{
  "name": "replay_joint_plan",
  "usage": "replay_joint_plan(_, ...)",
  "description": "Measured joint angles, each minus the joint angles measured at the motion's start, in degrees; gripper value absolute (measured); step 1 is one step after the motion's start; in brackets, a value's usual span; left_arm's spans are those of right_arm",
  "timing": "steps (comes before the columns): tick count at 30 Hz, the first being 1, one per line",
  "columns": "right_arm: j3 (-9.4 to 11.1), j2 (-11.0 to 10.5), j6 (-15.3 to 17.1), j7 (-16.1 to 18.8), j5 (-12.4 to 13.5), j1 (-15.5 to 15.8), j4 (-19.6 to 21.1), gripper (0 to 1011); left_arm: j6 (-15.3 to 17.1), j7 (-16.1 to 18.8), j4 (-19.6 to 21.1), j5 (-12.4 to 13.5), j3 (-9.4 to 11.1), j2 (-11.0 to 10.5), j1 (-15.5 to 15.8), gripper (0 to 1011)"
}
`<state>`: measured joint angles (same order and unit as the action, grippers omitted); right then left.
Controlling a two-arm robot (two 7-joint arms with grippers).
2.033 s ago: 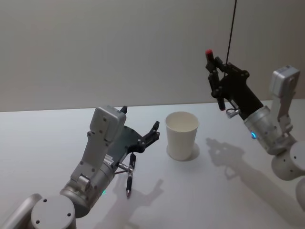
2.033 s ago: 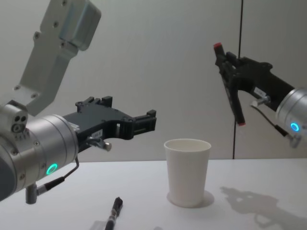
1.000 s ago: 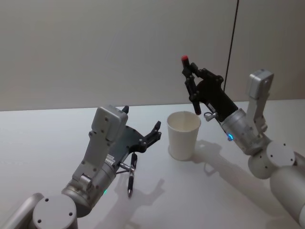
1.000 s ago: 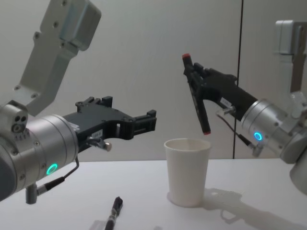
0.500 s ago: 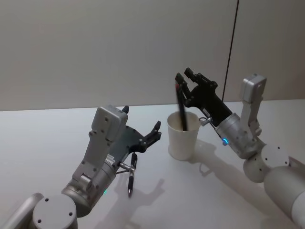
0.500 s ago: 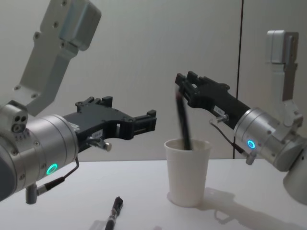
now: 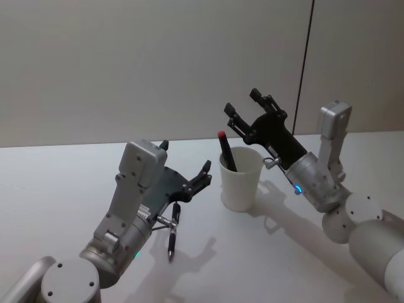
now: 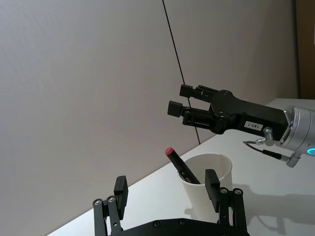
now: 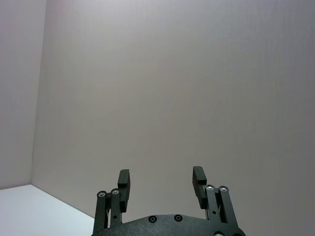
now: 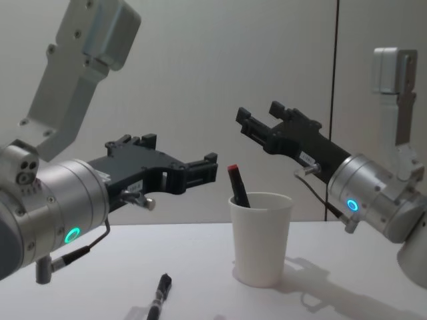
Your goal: Place the pen into the pen holder.
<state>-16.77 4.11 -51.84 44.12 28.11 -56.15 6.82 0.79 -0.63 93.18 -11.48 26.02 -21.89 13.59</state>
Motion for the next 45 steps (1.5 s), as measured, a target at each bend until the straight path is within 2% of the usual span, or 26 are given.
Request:
replay_joint_plan(8, 0.46, -0.72, 0.24, -0.89, -1.22, 0.26, 1.15, 981, 0.0, 0.0, 0.0, 0.0, 0.0, 0.0, 0.0, 1000)
replay_joint_plan(11, 0.6, -1.65, 2.39, -2.51, -2.37, 1.99, 5.11, 1001, 0.0, 0.0, 0.0, 0.0, 0.0, 0.0, 0.0, 999)
replay_joint_plan(12, 0.68, -2.41, 4.22, -3.61, -3.02, 3.74, 8.87, 1001, 0.0, 0.0, 0.0, 0.0, 0.0, 0.0, 0.0, 1000)
replay_joint_plan(15, 0.85, -3.52, 7.39, -5.31, -3.98, 6.32, 14.3, 1001, 0.0, 0.0, 0.0, 0.0, 0.0, 0.0, 0.0, 1000)
replay_joint_plan(18, 1.32, -5.48, 13.51, -8.15, -5.43, 10.63, 23.61, 1001, 0.0, 0.0, 0.0, 0.0, 0.0, 0.0, 0.0, 1000)
replay_joint_plan(19, 1.32, -5.48, 13.51, -8.15, -5.43, 10.63, 23.61, 1001, 0.0, 0.0, 0.0, 0.0, 0.0, 0.0, 0.0, 1000)
replay_joint_plan(20, 1.55, -6.19, 15.7, -9.27, -5.85, 12.16, 26.93, 1001, 0.0, 0.0, 0.0, 0.0, 0.0, 0.0, 0.0, 1000)
replay_joint_plan(27, 2.81, -9.73, 26.2, -13.7, -7.6, 19.25, 42.01, 1001, 0.0, 0.0, 0.0, 0.0, 0.0, 0.0, 0.0, 999)
replay_joint_plan(34, 3.86, -12.18, 33.01, -16.56, -8.36, 23.81, 51.25, 1001, 0.0, 0.0, 0.0, 0.0, 0.0, 0.0, 0.0, 1000)
replay_joint_plan(35, 4.17, -12.83, 34.77, -17.33, -8.49, 24.96, 53.46, 1001, 0.0, 0.0, 0.0, 0.0, 0.0, 0.0, 0.0, 1000)
replay_joint_plan(39, 4.66, -13.85, 37.72, -18.58, -8.64, 26.81, 56.9, 1001, 0.0, 0.0, 0.0, 0.0, 0.0, 0.0, 0.0, 999)
replay_joint_plan(45, 5.84, -16.18, 44.33, -21.34, -8.68, 30.82, 63.95, 1001, 0.0, 0.0, 0.0, 0.0, 0.0, 0.0, 0.0, 1000)
